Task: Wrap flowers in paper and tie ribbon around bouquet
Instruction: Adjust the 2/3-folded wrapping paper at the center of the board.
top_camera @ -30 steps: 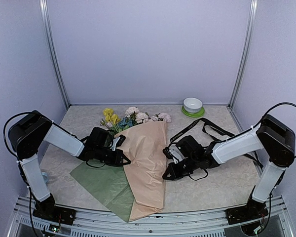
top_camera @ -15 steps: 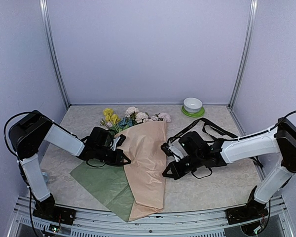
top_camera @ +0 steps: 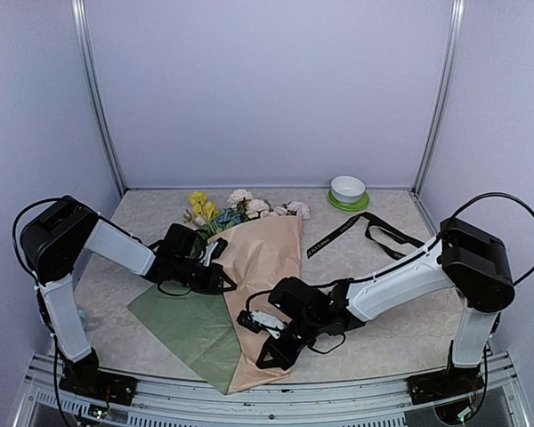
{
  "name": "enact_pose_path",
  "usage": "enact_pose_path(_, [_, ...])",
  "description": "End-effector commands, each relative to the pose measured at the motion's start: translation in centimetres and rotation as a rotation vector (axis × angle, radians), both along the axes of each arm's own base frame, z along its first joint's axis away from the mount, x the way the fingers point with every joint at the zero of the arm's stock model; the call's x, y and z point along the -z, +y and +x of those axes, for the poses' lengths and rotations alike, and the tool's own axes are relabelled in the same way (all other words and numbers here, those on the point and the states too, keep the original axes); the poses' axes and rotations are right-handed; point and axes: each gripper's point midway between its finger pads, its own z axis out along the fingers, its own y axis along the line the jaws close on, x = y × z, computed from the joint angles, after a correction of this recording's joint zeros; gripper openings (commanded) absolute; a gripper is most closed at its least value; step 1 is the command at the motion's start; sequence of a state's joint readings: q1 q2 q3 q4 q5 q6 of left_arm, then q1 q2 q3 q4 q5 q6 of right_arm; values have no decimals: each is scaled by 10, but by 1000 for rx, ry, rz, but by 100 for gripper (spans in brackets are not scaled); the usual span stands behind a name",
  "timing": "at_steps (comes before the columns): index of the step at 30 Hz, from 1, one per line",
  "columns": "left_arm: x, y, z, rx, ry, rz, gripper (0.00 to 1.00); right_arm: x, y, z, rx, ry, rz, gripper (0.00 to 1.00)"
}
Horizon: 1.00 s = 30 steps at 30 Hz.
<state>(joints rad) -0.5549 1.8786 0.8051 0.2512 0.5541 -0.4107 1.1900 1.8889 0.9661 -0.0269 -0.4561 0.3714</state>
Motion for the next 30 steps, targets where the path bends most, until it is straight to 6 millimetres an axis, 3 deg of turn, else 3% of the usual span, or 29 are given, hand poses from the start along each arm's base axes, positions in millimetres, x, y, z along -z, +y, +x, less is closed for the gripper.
enact_pose_path(1, [24,17,21,-37,28,116,0,34,-19,8,40,-26,-162,0])
enact_pose_path(6, [25,9,39,-7,11,130,0,38,-8,40,96,-66,-213,0])
enact_pose_path(9, [22,12,63,-25,-18,154,0,39,-4,58,131,-69,-220,0])
enact_pose_path(11, [16,17,80,-56,-28,156,12,42,-1,68,158,-65,-231,0])
enact_pose_path(14, [-8,25,96,-104,-74,137,34,42,6,68,156,-44,-219,0])
enact_pose_path(17, [-48,34,96,-151,-165,121,37,39,11,70,170,-38,-199,0])
enact_pose_path(18, [-70,38,91,-166,-199,105,37,38,12,71,176,-37,-193,0])
enact_pose_path(20, [-92,44,71,-182,-217,94,37,37,15,72,185,-29,-186,0])
enact_pose_path(23, [-101,41,13,-160,-221,127,34,38,17,70,205,1,-172,0])
enact_pose_path(27, [-75,30,-79,-89,-108,156,24,39,17,69,252,43,-163,0])
enact_pose_path(30, [-49,26,-131,-32,-23,182,17,39,17,67,270,67,-155,0])
